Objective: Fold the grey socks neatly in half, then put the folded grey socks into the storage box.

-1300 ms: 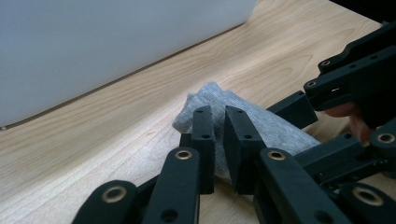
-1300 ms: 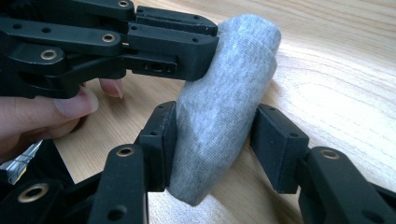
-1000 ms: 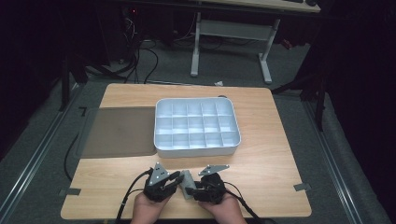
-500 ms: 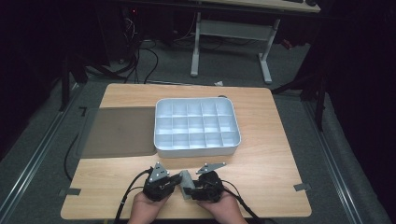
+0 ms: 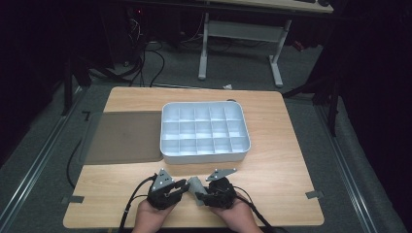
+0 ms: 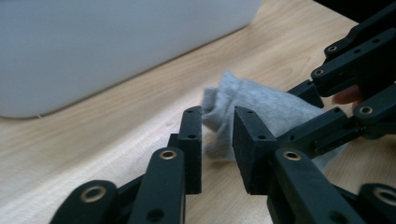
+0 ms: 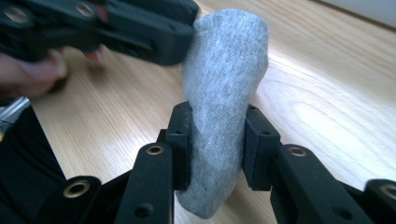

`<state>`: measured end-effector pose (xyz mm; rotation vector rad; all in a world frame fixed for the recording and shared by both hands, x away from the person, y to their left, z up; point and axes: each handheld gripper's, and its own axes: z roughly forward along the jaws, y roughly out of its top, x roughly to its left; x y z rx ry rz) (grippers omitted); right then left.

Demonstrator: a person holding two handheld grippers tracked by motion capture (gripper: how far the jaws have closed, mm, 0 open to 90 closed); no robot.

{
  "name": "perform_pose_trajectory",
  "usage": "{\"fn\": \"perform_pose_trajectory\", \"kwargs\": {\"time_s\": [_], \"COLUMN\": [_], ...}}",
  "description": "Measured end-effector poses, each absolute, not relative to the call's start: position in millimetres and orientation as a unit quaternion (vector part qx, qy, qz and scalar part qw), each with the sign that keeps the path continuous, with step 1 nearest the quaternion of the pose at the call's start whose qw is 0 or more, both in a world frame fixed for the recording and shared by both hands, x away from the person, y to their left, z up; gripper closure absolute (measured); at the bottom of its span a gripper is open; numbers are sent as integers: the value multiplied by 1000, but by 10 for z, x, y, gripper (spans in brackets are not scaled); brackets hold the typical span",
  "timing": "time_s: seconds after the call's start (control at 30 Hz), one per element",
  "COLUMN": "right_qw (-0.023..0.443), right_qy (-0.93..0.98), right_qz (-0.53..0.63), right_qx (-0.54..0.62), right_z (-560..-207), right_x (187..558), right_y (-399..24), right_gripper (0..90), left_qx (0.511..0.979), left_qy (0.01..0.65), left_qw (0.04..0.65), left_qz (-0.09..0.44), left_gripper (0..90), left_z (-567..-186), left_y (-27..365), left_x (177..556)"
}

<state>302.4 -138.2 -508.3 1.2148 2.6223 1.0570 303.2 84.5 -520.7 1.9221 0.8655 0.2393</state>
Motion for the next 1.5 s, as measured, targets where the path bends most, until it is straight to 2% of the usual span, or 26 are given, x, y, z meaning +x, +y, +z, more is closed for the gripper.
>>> {"fn": "perform_pose_trajectory", "kwargs": {"time_s": [0.3,0.6,0.73,1.07,1.23,1.5], "right_qw": [61,99,108,112,104,104], "right_qy": [858,868,871,870,870,872], "right_qz": [325,280,267,252,248,240], "right_qx": [394,397,397,410,413,414], "right_z": [-4990,-4892,-4874,-4776,-4732,-4630], "right_x": [3008,3040,3055,3110,3130,3173], "right_y": [-1676,-1981,-2095,-2354,-2414,-2487], "right_gripper": [693,694,694,696,696,696], "left_qx": [801,785,782,780,781,782], "left_qy": [362,393,402,401,394,394], "left_qw": [455,435,432,440,438,439], "left_qz": [143,198,201,194,209,201], "left_gripper": [603,516,490,456,455,452], "left_z": [-5239,-5237,-5226,-5225,-5209,-5219], "left_y": [1072,1420,1508,1530,1514,1496], "left_x": [3048,3021,3010,3003,2989,3000]}}
